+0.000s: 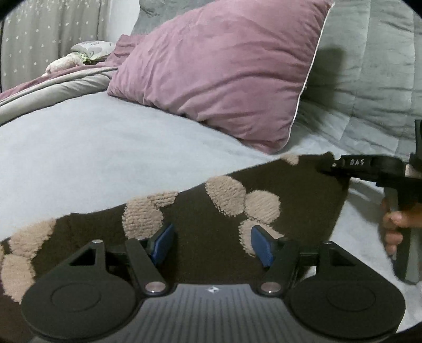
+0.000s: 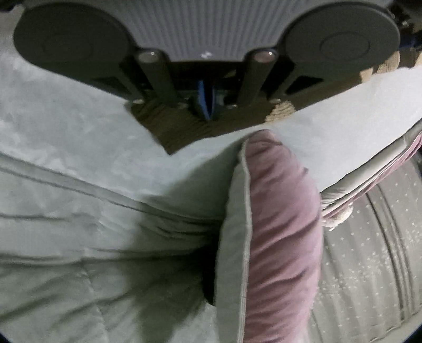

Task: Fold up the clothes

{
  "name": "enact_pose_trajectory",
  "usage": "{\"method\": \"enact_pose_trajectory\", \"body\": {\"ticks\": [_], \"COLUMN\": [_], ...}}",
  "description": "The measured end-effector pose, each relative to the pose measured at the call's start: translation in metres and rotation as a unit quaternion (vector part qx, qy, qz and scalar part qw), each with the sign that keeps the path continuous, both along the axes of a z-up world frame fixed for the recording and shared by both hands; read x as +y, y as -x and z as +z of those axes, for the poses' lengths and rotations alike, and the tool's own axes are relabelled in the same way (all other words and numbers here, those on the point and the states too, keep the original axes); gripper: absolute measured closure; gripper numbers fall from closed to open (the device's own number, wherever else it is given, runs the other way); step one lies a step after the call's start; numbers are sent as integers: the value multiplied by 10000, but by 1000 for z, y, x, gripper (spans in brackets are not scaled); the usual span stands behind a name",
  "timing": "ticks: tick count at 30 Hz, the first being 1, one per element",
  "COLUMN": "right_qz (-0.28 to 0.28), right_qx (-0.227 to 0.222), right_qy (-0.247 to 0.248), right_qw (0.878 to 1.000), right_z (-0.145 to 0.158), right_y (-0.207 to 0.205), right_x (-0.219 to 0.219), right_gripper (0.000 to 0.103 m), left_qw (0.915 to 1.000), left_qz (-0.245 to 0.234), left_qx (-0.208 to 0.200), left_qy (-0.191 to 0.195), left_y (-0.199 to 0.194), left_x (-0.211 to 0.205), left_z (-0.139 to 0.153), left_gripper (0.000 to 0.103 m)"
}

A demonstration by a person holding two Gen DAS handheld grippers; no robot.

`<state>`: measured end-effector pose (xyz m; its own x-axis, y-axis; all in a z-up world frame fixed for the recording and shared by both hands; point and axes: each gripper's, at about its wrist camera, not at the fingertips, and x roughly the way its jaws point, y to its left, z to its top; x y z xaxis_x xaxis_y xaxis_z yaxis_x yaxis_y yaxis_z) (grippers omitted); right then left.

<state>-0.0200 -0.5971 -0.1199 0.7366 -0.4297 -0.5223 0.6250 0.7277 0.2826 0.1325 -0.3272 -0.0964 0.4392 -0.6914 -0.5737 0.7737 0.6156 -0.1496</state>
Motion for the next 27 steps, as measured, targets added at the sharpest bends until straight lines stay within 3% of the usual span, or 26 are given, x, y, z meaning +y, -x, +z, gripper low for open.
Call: {"method": "enact_pose_trajectory", "body": {"ticks": [3, 8, 13, 21, 27], "right_qz": [234, 687, 1368, 2511, 3271], "right_qx": [-34, -15, 98, 379, 566], "right_qy": [361, 697, 985, 1367, 1685], "right_qw": [9991, 9952, 9856, 9575, 9281], "right_z": [8, 18, 25, 28, 29], "right_y": [0, -3, -12, -33, -34], "right_x": [17, 45, 84, 150, 189], "right_gripper": [76, 74, 73, 73, 71], "left_qw": [9996, 9956, 9896, 9900, 9886], "left_qz": [191, 554, 989, 1320, 1318], "left_qx": [-168, -746, -872, -244, -489], "left_qy": [119, -123, -578, -437, -544], "left_y": [2, 0, -18, -55, -45], "left_x": [20, 60, 89, 104, 97], "left_z": [14, 30, 15, -12, -6], "left_gripper": [39, 39, 40, 37, 40]}}
